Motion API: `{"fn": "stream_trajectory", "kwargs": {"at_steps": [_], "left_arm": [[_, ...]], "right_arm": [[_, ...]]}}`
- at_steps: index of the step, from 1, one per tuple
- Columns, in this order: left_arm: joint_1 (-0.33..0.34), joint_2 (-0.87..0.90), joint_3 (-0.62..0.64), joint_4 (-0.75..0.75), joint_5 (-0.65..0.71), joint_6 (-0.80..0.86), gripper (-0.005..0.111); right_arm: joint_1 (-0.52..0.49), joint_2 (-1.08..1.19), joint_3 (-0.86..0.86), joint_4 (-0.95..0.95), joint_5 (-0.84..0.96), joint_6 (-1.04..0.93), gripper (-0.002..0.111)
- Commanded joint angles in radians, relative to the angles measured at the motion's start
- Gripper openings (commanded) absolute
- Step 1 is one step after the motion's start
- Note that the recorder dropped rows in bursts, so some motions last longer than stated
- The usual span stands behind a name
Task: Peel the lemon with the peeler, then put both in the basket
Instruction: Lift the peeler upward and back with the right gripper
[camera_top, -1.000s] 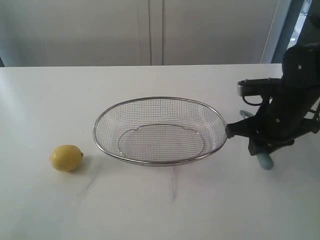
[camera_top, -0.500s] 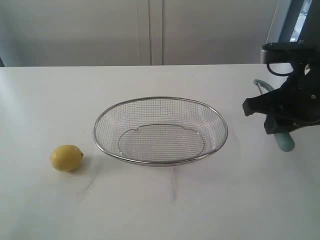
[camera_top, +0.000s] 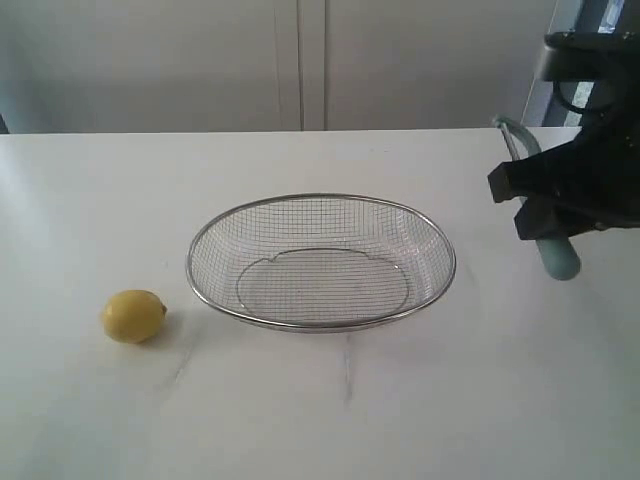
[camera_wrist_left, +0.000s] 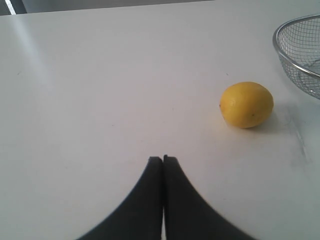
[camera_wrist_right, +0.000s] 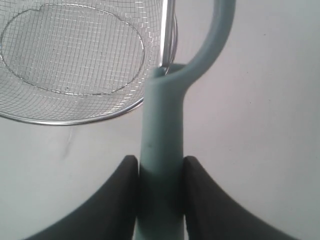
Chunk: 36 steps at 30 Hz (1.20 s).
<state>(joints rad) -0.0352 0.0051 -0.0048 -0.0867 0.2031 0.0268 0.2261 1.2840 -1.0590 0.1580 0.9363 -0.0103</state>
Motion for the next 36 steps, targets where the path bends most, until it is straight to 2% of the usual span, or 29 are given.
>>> {"fn": "stream_trajectory", "kwargs": {"at_steps": [1,8,36], "left_arm": [[-0.008,-0.005,0.005,-0.009,0.0,0.001,0.0],[-0.008,-0.005,0.005,-0.009,0.0,0.001,0.0],[-0.008,-0.005,0.005,-0.009,0.0,0.001,0.0]], "right_arm": [[-0.006,-0.007,0.002,0.027,-0.04,-0.012,0.0],[-0.006,-0.007,0.002,0.102,-0.19,-0.012,0.0],[-0.006,-0.007,0.002,0.115,-0.163,-0.041,0.0]]}}
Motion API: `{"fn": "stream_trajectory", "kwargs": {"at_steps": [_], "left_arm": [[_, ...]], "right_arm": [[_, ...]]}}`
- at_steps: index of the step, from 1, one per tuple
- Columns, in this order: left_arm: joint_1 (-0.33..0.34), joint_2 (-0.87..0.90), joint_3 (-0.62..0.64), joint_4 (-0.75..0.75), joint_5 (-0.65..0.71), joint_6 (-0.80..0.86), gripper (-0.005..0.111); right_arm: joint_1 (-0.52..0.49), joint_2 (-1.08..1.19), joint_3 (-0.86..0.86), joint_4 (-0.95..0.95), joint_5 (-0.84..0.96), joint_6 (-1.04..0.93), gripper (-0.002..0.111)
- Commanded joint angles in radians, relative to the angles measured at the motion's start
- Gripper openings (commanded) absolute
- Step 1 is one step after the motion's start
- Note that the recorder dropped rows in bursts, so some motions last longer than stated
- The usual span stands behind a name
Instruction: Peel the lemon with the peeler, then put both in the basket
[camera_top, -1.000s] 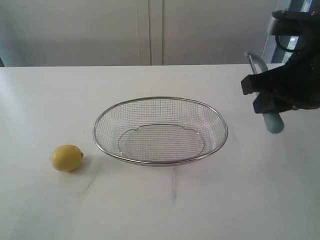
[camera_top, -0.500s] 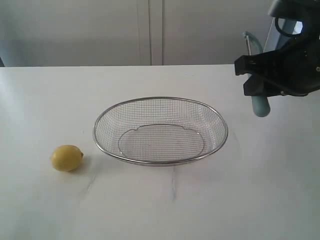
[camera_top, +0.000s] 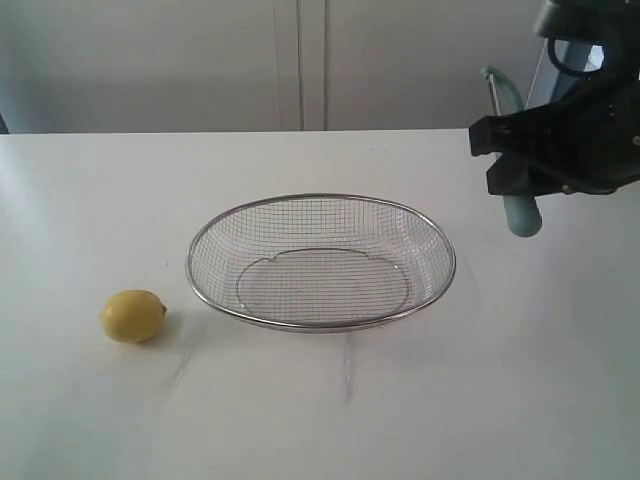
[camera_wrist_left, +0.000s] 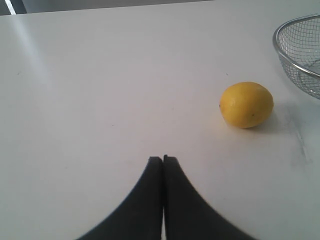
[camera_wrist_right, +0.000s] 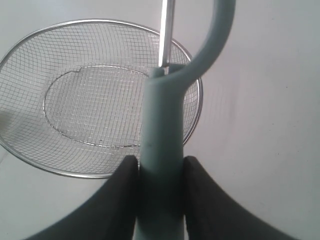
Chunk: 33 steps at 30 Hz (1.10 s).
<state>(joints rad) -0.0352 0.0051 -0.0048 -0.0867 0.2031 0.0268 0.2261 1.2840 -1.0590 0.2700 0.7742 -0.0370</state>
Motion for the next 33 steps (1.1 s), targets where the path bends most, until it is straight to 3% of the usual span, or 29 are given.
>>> {"fn": "stream_trajectory", "kwargs": {"at_steps": [1,7,17,33], "left_arm": [[-0.008,-0.005,0.005,-0.009,0.0,0.001,0.0],[-0.007,-0.005,0.005,-0.009,-0.039,0.001,0.0],[-0.007,-0.005,0.005,-0.009,-0.461,0.001,0.0],[-0.007,-0.005,0.005,-0.009,-0.481,0.001,0.0]], "right_arm": [[-0.006,-0.007,0.002,0.003,0.002,-0.014,0.0],[-0.006,-0.007,0.002,0.003,0.006,-0.014,0.0],[-0.006,-0.007,0.002,0.005,0.013,-0.014,0.0],[-0.006,-0.007,0.002,0.028,0.02,-0.014,0.0]]}}
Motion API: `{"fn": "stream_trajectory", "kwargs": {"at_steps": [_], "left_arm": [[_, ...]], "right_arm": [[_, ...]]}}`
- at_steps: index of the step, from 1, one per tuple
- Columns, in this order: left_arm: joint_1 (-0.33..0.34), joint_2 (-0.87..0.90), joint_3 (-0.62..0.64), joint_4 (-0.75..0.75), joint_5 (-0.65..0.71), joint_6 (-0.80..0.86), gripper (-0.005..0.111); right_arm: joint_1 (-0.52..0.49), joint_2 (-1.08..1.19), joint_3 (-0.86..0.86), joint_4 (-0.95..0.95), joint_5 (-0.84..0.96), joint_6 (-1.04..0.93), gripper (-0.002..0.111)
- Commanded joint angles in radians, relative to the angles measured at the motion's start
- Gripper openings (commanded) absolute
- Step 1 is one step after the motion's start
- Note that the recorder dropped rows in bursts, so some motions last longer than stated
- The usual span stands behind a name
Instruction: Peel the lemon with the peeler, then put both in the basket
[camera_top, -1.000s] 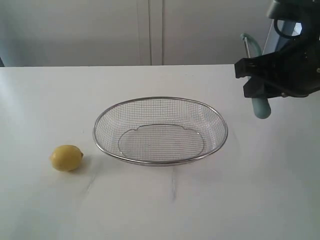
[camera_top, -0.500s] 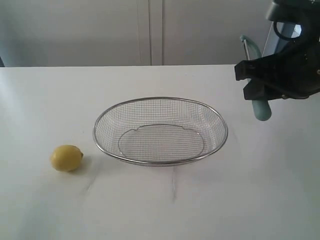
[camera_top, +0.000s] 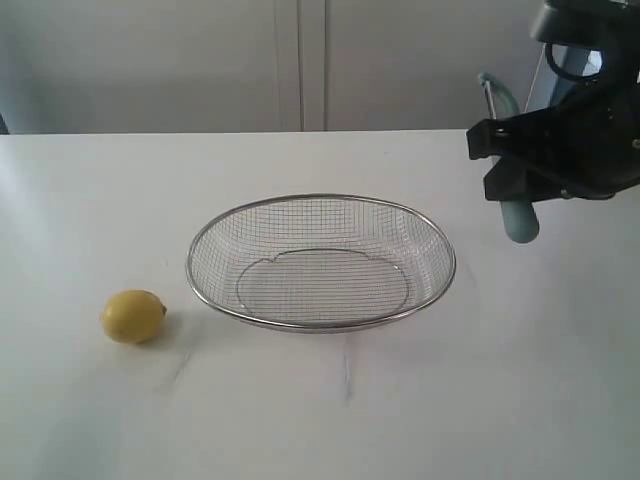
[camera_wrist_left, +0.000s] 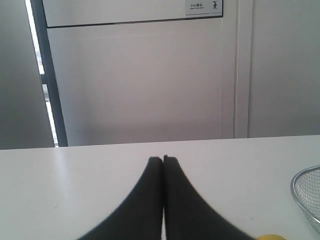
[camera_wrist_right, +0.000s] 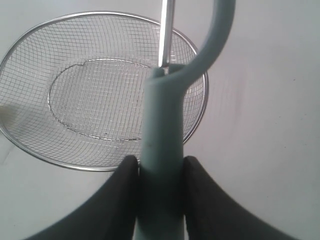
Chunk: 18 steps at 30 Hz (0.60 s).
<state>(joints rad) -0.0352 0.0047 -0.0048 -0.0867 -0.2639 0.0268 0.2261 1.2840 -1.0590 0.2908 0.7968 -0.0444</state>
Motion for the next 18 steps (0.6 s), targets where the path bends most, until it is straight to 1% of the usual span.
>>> {"fn": "stream_trajectory", "kwargs": {"at_steps": [1,12,18], "left_arm": [[-0.007,-0.005,0.005,-0.009,-0.014,0.001,0.0],[-0.007,-0.005,0.005,-0.009,-0.014,0.001,0.0],[-0.007,-0.005,0.005,-0.009,-0.043,0.001,0.0]], "right_arm": [[-0.006,-0.007,0.002,0.007,0.002,-0.007,0.0],[-0.006,-0.007,0.002,0.011,0.006,-0.021,0.0],[-0.006,-0.007,0.002,0.011,0.003,-0.023,0.0]]}}
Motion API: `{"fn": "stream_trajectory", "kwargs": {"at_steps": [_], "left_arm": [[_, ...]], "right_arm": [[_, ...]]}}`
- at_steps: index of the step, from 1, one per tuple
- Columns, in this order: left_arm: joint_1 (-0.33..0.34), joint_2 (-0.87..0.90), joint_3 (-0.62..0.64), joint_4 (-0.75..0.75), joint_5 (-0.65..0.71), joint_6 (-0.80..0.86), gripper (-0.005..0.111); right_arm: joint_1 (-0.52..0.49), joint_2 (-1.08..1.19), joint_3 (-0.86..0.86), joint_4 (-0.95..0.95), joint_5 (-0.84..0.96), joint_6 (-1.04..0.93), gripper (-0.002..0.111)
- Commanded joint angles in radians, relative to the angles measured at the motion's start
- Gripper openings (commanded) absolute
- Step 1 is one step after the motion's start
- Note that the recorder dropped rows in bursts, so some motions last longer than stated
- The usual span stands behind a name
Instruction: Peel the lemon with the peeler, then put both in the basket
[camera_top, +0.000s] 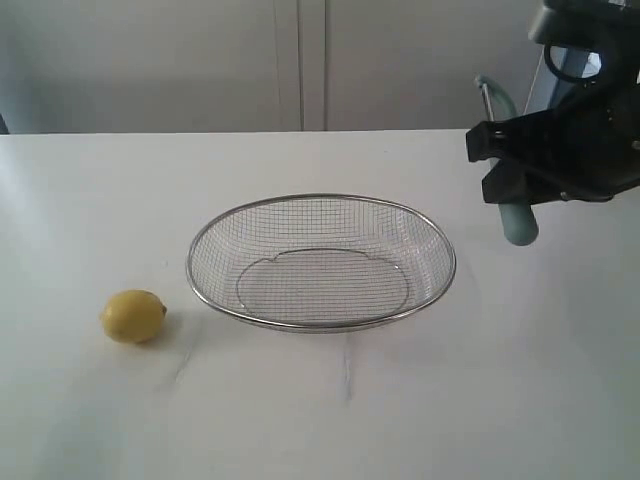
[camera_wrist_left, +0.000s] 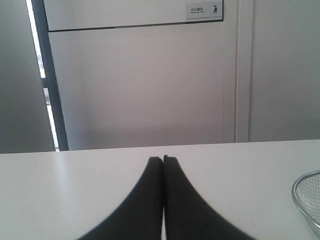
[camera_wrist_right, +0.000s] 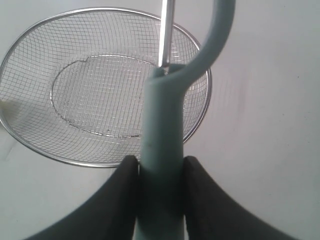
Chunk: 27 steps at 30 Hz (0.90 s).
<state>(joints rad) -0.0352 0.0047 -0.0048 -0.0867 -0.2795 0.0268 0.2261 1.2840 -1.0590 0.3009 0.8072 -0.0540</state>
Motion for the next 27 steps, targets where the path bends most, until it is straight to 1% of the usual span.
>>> {"fn": "stream_trajectory", "kwargs": {"at_steps": [1,5,7,11,16,18,22,27], "left_arm": [[-0.007,-0.005,0.005,-0.009,-0.027,0.001,0.0],[-0.007,-0.005,0.005,-0.009,-0.03,0.001,0.0],[-0.007,-0.005,0.005,-0.009,-0.064,-0.008,0.0],[-0.007,-0.005,0.005,-0.009,-0.179,-0.059,0.0],[-0.007,-0.005,0.005,-0.01,-0.343,-0.073,0.0],[-0.007,-0.005,0.005,-0.013,-0.378,-0.084,0.0],[-0.007,-0.005,-0.002,-0.026,-0.377,-0.101,0.0],[-0.007,-0.005,-0.063,-0.042,-0.37,-0.101,0.0]], "right_arm": [[-0.006,-0.007,0.002,0.001,-0.01,-0.013,0.0],[-0.006,-0.007,0.002,0.001,-0.023,-0.013,0.0],[-0.006,-0.007,0.002,0.001,-0.027,-0.013,0.0],[-0.006,-0.007,0.002,0.006,-0.027,-0.013,0.0],[-0.006,-0.007,0.002,0.008,-0.027,-0.016,0.0],[-0.006,-0.007,0.002,0.01,-0.027,-0.016,0.0],[-0.006,-0.007,0.002,0.01,-0.035,-0.029,0.0],[-0.006,-0.007,0.002,0.01,-0.04,-0.029,0.0]]}}
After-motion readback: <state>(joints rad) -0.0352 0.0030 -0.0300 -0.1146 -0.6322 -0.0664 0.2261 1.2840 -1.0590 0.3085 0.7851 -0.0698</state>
